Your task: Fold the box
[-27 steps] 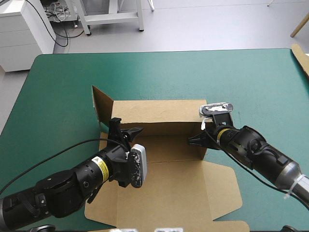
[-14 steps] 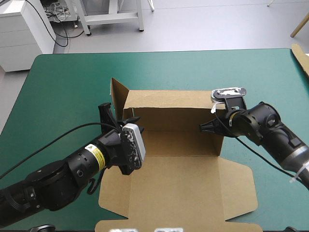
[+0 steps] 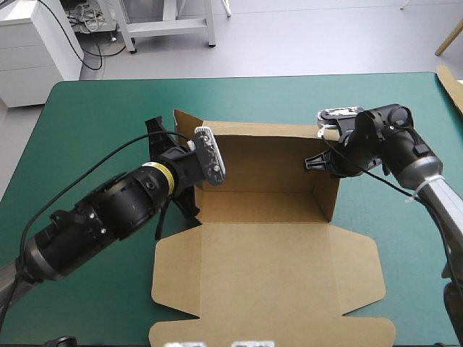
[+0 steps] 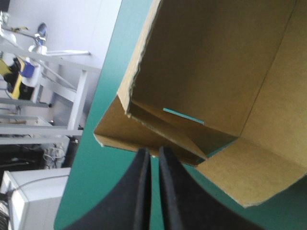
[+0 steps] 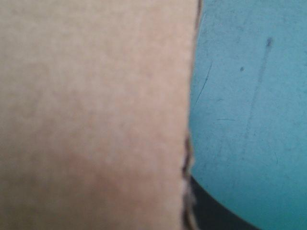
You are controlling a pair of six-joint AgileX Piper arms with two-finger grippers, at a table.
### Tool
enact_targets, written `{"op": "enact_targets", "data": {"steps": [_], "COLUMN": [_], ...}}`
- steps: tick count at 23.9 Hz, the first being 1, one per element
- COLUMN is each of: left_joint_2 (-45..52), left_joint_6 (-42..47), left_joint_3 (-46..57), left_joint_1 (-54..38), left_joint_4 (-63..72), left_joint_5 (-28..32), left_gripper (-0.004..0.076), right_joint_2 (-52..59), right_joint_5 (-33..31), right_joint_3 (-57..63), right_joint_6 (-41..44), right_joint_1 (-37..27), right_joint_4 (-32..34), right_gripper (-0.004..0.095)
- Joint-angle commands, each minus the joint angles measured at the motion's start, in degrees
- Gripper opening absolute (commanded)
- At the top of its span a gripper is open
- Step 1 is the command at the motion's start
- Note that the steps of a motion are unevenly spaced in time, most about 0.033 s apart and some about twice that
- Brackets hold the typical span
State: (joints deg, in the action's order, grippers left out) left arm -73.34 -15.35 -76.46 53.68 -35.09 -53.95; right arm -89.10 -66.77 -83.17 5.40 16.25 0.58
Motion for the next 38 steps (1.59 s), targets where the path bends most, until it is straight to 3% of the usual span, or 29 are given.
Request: {"op": "enact_targets", "data": {"steps": [1, 10, 14, 17, 21, 24, 28, 34, 38], "left_joint_2": [1.38, 4.45, 9.05, 16.79, 33.73, 51.22, 67.39, 71.64, 71.64], "left_joint_6": [-3.48, -5.73, -11.17, -10.85, -10.85, -10.72, -7.11, -4.57, -4.57], "left_joint_3": [-2.87, -2.86, -0.56, 8.25, 27.61, 40.64, 46.55, 47.34, 47.34], "left_joint_1": [-5.96, -29.32, -36.76, -38.13, -38.13, -38.13, -38.13, -38.13, -38.13], "left_joint_4": [5.28, 35.09, 43.92, 43.77, 46.0, 46.01, 46.01, 45.21, 44.96], "left_joint_5": [2.2, 5.34, 7.78, 11.41, 17.02, 16.37, 11.66, 7.26, 7.26], "left_gripper": [0.0012, 0.0008, -0.0008, -0.0008, -0.0008, -0.0008, -0.0008, -0.0008, -0.0008], "right_joint_2": [-1.95, -11.5, -13.59, -14.2, -16.0, -18.75, -20.09, -20.09, -20.09], "right_joint_5": [-0.26, -0.04, 2.46, 5.58, 4.78, 4.01, 5.32, 3.92, -0.29], "right_joint_3": [-3.36, -6.07, -6.07, -6.07, -6.07, -6.07, -6.07, -9.55, -15.25], "right_joint_6": [-2.93, -4.77, -4.92, -4.92, -4.92, -5.4, -6.01, -6.26, -6.26], "right_joint_1": [-0.22, -0.22, -0.22, -0.22, -0.11, -0.11, -0.11, -0.11, -0.11], "right_joint_4": [-0.58, -0.58, -0.58, -1.16, -1.08, -0.58, -0.58, -0.95, -0.58], "right_gripper": [-0.0021, -0.0021, -0.0021, -0.0021, -0.0021, -0.0021, -0.0021, 0.0023, 0.0161]}}
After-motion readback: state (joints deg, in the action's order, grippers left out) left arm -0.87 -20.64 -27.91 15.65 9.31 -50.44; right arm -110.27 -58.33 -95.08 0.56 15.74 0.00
